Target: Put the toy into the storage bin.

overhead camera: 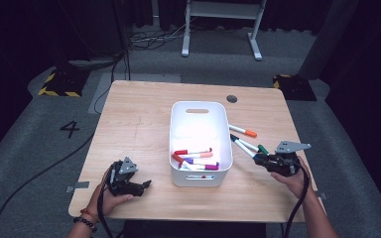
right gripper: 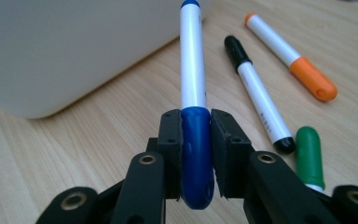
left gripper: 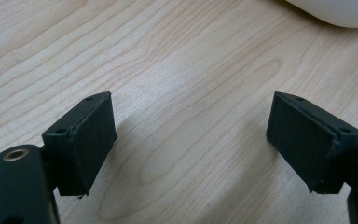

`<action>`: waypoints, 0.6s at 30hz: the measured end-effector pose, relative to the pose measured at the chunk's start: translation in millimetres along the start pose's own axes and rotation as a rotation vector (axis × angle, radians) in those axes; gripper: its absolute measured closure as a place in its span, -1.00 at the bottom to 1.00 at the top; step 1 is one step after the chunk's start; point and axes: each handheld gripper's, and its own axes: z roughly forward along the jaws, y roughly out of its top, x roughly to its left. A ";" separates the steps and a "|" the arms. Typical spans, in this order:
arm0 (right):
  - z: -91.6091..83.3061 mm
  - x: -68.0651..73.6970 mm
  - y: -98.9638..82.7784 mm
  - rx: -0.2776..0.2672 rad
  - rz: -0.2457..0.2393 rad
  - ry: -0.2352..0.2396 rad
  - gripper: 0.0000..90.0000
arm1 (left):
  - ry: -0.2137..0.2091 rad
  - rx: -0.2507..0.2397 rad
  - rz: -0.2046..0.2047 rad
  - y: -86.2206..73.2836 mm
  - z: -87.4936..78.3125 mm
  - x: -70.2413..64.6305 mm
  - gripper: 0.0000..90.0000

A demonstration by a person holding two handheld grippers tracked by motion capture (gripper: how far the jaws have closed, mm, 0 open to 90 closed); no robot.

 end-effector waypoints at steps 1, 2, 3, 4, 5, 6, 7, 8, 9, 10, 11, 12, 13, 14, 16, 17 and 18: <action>-2.1 0.3 0.9 -0.009 -0.003 -0.001 0.66 | 0.000 0.000 0.000 0.0 0.0 0.0 -0.65; -4.9 1.4 2.3 -0.017 -0.001 0.001 0.66 | 0.000 0.000 0.000 0.0 0.0 0.0 -0.65; -11.5 2.8 5.5 -0.036 -0.012 0.005 0.66 | 0.001 0.001 0.000 0.0 0.0 0.0 -0.65; -11.5 2.8 5.5 -0.036 -0.012 0.005 0.66 | 0.000 0.001 0.000 0.0 0.0 0.0 -0.65; -13.2 3.3 6.8 -0.043 -0.020 0.003 0.66 | 0.000 0.001 0.000 0.0 0.0 0.0 -0.65; -17.4 5.7 11.1 -0.050 -0.032 -0.002 0.66 | 0.000 0.001 0.000 0.0 0.0 0.0 -0.65; -17.4 5.7 11.1 -0.050 -0.032 -0.002 0.66 | -0.002 0.001 0.000 0.0 0.0 0.0 -0.65; -19.2 6.9 13.6 -0.049 -0.048 -0.014 0.66 | 0.000 0.000 0.001 0.0 0.0 0.0 -0.65; -20.5 8.6 16.3 -0.045 -0.064 -0.028 0.66 | 0.000 0.000 0.000 0.0 0.0 0.1 -0.65; -22.0 10.0 19.7 -0.048 -0.076 -0.033 0.66 | 0.000 0.000 0.001 0.0 0.0 0.1 -0.65; -23.1 10.8 21.6 -0.051 -0.077 -0.032 0.66 | 0.000 0.000 0.001 0.0 0.0 0.1 -0.65; -24.9 11.1 24.4 -0.062 -0.080 -0.027 0.66 | -0.001 0.000 0.000 0.0 0.0 0.0 -0.65; -27.2 10.4 28.1 -0.077 -0.075 -0.020 0.66 | 0.000 0.000 0.001 0.0 0.0 0.1 -0.65; -27.2 10.4 28.1 -0.077 -0.075 -0.020 0.66 | 0.000 0.000 0.000 0.0 0.0 0.1 -0.65; -31.3 9.5 35.4 -0.088 -0.084 -0.031 0.66 | -0.001 0.000 0.001 0.1 0.0 0.2 -0.65; -31.3 9.5 35.4 -0.088 -0.084 -0.031 0.66 | -0.001 0.000 0.001 0.1 0.1 0.2 -0.65; -33.5 9.6 38.4 -0.091 -0.089 -0.031 0.66 | -0.001 0.000 0.001 0.1 0.1 0.2 -0.65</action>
